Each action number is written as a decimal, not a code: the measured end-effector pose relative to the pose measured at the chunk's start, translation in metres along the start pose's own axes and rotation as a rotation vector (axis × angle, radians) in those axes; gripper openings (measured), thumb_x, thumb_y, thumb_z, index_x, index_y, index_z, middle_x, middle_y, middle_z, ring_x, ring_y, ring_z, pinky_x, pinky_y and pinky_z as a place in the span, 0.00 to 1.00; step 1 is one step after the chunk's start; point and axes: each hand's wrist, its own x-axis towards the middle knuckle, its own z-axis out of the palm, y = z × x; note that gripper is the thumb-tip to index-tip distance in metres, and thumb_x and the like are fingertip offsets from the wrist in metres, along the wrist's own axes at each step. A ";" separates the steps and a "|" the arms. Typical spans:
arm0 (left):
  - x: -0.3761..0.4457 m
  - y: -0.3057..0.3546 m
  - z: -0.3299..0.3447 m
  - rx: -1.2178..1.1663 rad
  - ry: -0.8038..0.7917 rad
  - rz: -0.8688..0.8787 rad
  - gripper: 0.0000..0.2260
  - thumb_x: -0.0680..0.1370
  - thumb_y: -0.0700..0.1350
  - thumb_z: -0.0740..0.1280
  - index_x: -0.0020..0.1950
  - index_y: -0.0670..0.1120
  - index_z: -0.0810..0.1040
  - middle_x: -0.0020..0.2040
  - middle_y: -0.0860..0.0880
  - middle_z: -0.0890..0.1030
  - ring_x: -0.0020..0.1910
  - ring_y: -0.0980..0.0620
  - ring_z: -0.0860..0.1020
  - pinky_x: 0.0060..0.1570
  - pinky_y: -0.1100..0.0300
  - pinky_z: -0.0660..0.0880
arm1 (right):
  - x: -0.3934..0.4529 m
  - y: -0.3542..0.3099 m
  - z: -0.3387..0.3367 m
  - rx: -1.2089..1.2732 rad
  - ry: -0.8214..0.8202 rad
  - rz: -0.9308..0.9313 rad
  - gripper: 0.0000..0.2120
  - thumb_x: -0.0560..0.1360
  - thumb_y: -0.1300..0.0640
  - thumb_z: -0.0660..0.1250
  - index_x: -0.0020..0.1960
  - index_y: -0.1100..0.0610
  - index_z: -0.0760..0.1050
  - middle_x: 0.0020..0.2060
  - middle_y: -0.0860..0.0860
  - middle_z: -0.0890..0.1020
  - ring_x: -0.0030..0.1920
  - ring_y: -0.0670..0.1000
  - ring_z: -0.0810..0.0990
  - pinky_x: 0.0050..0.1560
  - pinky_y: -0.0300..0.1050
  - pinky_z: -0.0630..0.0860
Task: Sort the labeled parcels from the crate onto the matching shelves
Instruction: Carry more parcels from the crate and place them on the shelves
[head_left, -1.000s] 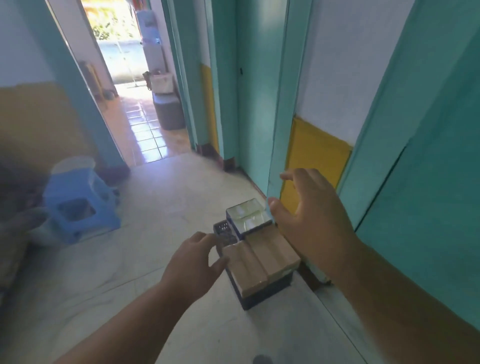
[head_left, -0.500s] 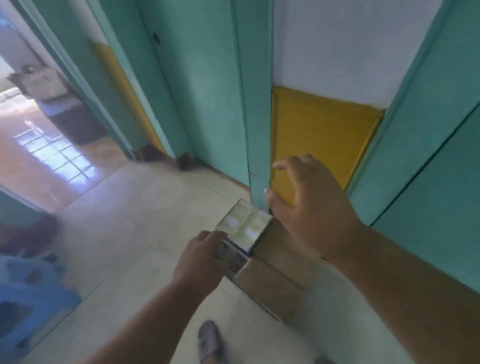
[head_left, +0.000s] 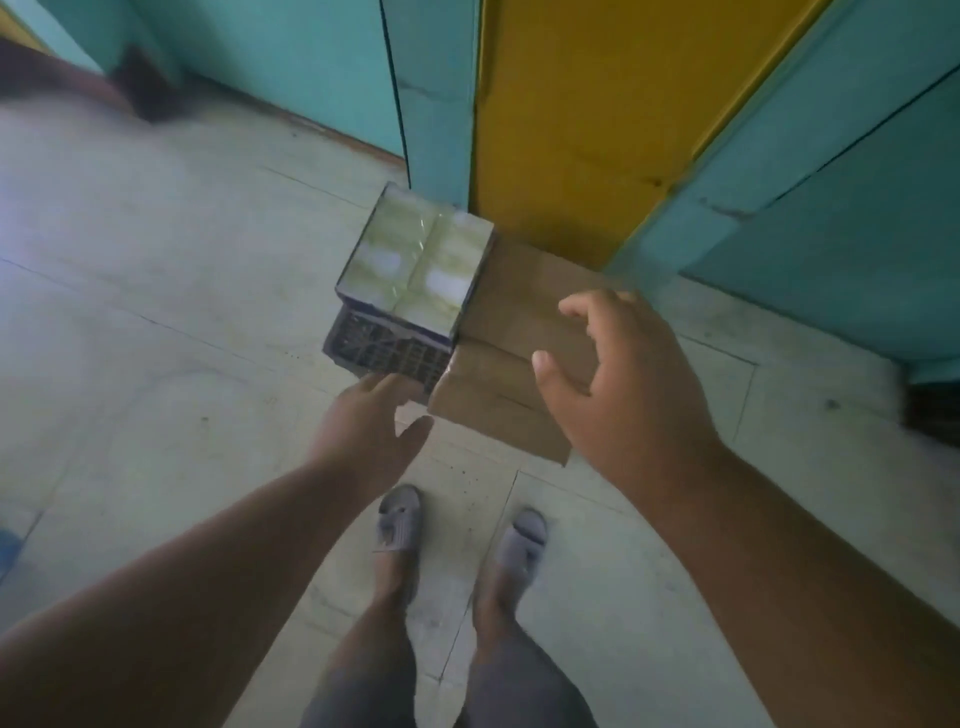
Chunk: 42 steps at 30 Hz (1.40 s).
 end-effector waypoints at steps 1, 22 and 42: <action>0.007 -0.011 0.020 -0.013 -0.023 -0.023 0.17 0.78 0.52 0.69 0.65 0.52 0.77 0.58 0.50 0.79 0.52 0.49 0.78 0.52 0.53 0.78 | -0.002 0.014 0.024 -0.009 -0.014 0.024 0.21 0.76 0.48 0.69 0.65 0.56 0.74 0.57 0.54 0.79 0.54 0.51 0.77 0.45 0.42 0.75; 0.116 -0.061 0.166 -0.477 -0.085 -0.371 0.09 0.78 0.45 0.68 0.56 0.44 0.76 0.43 0.49 0.79 0.38 0.49 0.75 0.35 0.58 0.71 | -0.013 0.179 0.226 0.169 -0.163 0.609 0.20 0.79 0.49 0.66 0.70 0.48 0.68 0.61 0.49 0.79 0.51 0.49 0.75 0.38 0.36 0.65; -0.132 0.127 -0.206 -0.938 0.296 -0.174 0.13 0.78 0.59 0.67 0.49 0.49 0.79 0.47 0.50 0.84 0.49 0.45 0.82 0.55 0.42 0.80 | -0.043 -0.060 -0.237 0.631 0.103 0.052 0.30 0.70 0.32 0.68 0.68 0.43 0.71 0.58 0.44 0.82 0.55 0.47 0.83 0.59 0.55 0.79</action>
